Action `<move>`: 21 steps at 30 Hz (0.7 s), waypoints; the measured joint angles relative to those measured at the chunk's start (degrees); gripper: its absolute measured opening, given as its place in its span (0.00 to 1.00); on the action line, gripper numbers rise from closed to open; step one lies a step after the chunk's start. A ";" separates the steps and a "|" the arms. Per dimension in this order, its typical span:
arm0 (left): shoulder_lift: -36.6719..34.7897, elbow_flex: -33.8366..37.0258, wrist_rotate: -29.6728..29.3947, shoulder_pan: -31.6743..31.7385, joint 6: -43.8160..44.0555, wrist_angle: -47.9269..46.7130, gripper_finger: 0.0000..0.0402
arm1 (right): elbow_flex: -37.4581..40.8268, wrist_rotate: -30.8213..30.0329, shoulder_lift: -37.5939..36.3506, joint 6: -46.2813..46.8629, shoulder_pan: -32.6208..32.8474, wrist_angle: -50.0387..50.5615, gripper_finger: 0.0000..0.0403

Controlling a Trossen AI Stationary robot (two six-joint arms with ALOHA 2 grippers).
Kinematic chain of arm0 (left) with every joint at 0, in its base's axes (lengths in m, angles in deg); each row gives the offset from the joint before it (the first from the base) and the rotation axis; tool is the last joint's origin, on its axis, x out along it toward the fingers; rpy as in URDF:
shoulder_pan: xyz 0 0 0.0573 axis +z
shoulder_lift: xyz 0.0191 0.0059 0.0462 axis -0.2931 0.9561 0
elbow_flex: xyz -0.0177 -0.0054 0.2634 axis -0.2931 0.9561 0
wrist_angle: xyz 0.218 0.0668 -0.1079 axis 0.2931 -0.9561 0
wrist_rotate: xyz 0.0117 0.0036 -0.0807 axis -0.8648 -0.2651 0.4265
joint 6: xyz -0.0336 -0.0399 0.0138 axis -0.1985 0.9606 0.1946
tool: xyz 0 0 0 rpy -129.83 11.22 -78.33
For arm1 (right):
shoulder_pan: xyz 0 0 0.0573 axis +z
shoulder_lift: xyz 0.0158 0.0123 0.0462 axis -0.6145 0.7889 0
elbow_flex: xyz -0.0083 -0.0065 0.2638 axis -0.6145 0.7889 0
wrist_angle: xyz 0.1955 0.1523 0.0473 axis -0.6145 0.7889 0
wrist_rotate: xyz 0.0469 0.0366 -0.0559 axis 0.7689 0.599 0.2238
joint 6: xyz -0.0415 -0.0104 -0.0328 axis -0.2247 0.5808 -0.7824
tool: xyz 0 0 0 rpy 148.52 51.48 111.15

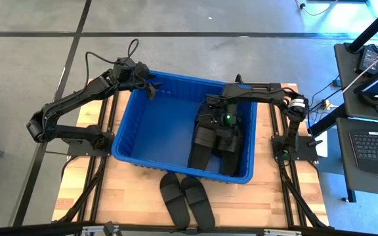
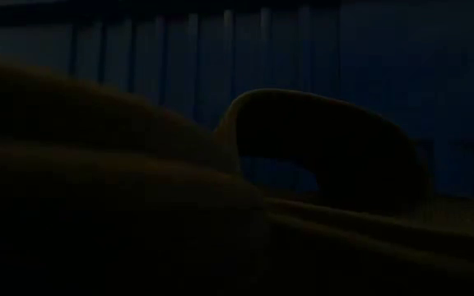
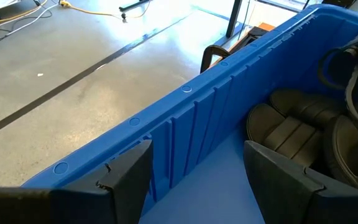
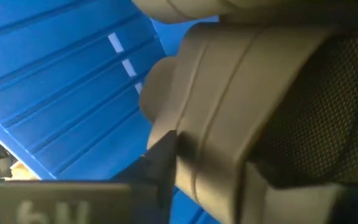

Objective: Pick and place slides into bin
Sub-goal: Adjust the black slides in the blue organizer bin

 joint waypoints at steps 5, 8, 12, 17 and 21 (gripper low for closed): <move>0.00 0.00 0.00 0.00 0.02 0.00 0.61 | 0.00 0.18 0.00 -3.52 0.08 -0.19 0.12; 0.00 0.00 0.00 0.00 0.04 0.02 0.61 | 0.00 0.12 0.00 -5.76 0.09 -0.21 0.04; 0.00 0.00 0.00 0.00 0.04 0.02 0.61 | 0.00 0.14 0.00 -7.74 0.09 0.06 0.04; 0.00 0.00 0.00 0.00 0.04 0.02 0.61 | 0.00 0.14 0.00 -10.33 0.19 0.18 0.04; 0.00 0.00 0.00 0.00 0.04 0.02 0.61 | 0.00 0.14 0.00 -13.54 0.24 0.03 0.04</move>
